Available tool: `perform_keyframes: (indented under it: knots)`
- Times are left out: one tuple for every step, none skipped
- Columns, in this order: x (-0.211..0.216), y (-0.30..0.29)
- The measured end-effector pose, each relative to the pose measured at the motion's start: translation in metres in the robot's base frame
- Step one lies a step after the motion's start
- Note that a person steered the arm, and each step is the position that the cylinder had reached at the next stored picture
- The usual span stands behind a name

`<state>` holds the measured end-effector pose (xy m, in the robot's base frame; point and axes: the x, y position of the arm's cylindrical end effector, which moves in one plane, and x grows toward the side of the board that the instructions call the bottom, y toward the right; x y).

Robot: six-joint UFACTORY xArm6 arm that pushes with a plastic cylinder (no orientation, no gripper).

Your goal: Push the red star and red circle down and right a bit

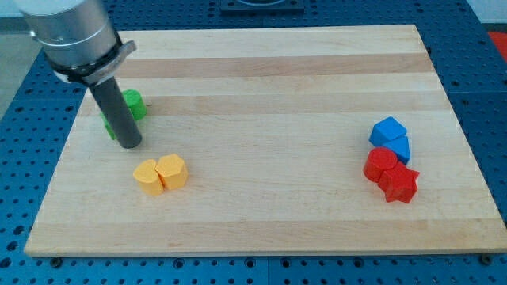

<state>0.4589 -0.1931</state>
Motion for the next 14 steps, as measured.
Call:
perform_keyframes:
  knots:
    - [-0.025, 0.033]
    - [-0.028, 0.037]
    - [-0.015, 0.091]
    - [-0.008, 0.11]
    - [0.014, 0.143]
    - [0.022, 0.155]
    - [0.061, 0.202]
    - [0.061, 0.212]
    - [0.06, 0.276]
    - [0.06, 0.314]
    - [0.06, 0.319]
    - [0.06, 0.319]
    - [0.084, 0.333]
    - [0.084, 0.324]
